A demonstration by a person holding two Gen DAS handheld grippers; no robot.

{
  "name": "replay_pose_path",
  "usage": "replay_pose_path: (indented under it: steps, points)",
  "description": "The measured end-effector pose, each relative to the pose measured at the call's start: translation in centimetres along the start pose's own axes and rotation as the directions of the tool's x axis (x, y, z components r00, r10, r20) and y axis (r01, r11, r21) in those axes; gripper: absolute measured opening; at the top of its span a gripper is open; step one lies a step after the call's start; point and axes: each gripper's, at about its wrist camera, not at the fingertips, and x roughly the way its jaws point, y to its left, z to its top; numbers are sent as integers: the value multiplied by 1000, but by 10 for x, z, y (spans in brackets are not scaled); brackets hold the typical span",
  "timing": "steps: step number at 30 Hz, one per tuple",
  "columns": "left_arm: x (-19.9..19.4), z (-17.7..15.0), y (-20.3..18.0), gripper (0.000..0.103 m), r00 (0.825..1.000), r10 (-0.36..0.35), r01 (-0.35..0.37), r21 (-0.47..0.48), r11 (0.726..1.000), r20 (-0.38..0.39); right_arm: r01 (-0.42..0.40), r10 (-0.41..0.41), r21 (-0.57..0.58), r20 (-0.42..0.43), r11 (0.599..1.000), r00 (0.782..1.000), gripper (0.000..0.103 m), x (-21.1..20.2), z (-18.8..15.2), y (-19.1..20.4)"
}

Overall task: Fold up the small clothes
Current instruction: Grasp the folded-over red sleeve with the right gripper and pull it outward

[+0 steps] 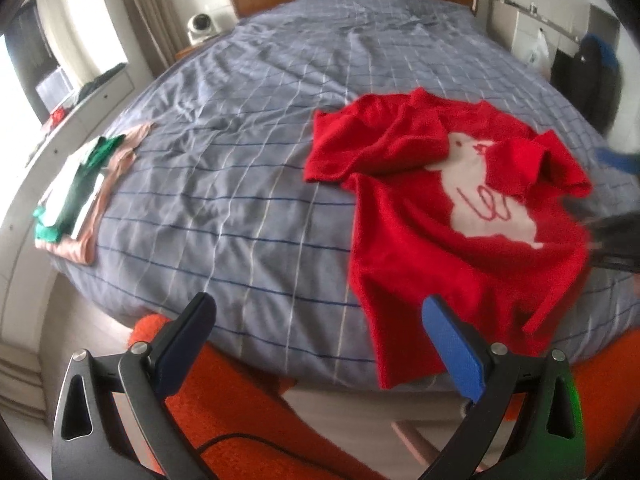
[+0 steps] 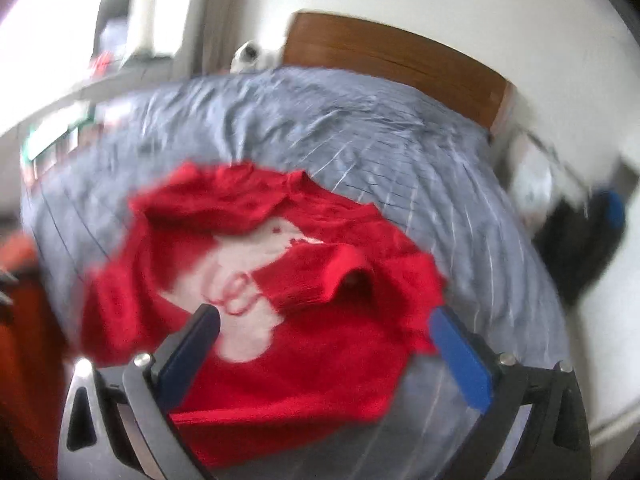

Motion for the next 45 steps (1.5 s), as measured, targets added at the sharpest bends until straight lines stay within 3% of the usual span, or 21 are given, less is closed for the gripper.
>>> replay_pose_path:
  steps: [2, 4, 6, 8, 9, 10, 11, 13, 15, 17, 19, 22, 24, 27, 32, 39, 42, 44, 45]
  points:
    - [-2, 1, 1, 103, 1000, -6, 6, -10, 1000, 4, -52, 45, -103, -62, 993, 997, 98, 41, 5, 7]
    - [-3, 0, 1, 103, 1000, -13, 13, -22, 1000, 2, -123, 103, -167, -125, 978, 987, 77, 74, 9, 15]
    - [-1, -2, 2, 103, 1000, -16, 15, -27, 1000, -8, -176, 142, -186, -185, 967, 972, 76, 106, 11, 20]
    - [1, -4, 2, 103, 1000, -10, 9, -23, 1000, -23, -235, 199, -133, -237, 963, 951, 72, 130, 11, 15]
    - [3, -6, 3, 103, 1000, -8, 7, -20, 1000, -30, -275, 252, -70, -238, 959, 938, 50, 133, 12, 6]
    - [4, -7, 4, 103, 999, -9, 8, -18, 1000, -34, -284, 280, 9, -216, 959, 936, 14, 127, 14, -10]
    - [4, -8, 5, 103, 999, -10, 9, -15, 1000, -34, -268, 273, 53, -191, 962, 943, 9, 119, 15, -22]
    - [5, -9, 6, 103, 999, -17, 16, -19, 1000, -35, -265, 290, 203, -106, 943, 951, 9, 88, 9, -70]
    - [10, -9, 5, 103, 997, -58, 56, -32, 998, -49, -218, 246, 312, -53, 925, 968, 9, 61, -6, -117]
    - [15, -6, 1, 103, 991, -112, 109, -45, 993, -67, -121, 143, 450, -15, 885, 990, 9, 26, -33, -179]
    - [16, -3, -5, 103, 987, -143, 141, -44, 989, -70, 10, 8, 559, -28, 829, 1000, 9, -4, -74, -234]
    - [16, 3, -26, 103, 980, -186, 187, 0, 982, -70, 157, -106, 649, -118, 744, 987, 9, -19, -127, -284]
    - [15, 8, -40, 103, 973, -217, 220, 28, 975, -80, 180, -96, 707, -157, 684, 983, 9, -14, -161, -304]
    - [7, 14, -55, 103, 965, -250, 254, 51, 966, -82, 251, -115, 733, -231, 632, 966, 8, -4, -199, -308]
    - [-1, 18, -63, 103, 968, -239, 245, 87, 966, -73, 360, -153, 778, -330, 514, 932, 8, 7, -254, -334]
    - [11, 19, -52, 103, 971, -220, 227, 61, 972, -97, 427, -169, 741, -401, 518, 901, 7, 11, -279, -342]
    - [11, 20, -46, 103, 972, -217, 223, 54, 973, -95, 424, -155, 713, -412, 558, 898, 9, 14, -275, -337]
    - [10, 20, -40, 103, 973, -215, 219, 49, 975, -80, 428, -178, 699, -404, 573, 898, 35, 3, -267, -331]
    - [10, 19, -36, 103, 975, -210, 213, 42, 976, -73, 444, -207, 679, -404, 585, 891, 56, -8, -262, -326]
